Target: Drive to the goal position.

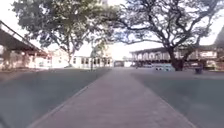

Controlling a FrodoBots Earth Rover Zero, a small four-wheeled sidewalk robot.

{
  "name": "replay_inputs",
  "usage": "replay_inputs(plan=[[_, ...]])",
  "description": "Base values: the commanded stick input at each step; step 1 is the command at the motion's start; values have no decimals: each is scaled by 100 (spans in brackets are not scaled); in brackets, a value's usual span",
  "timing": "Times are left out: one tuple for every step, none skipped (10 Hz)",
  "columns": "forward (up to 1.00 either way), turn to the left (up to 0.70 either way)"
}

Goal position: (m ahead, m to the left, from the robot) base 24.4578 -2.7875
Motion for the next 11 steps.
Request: replay_inputs(plan=[[70,0],[70,0],[70,0],[70,0],[70,0],[70,0],[70,0],[70,0],[70,0],[70,0],[70,0]])
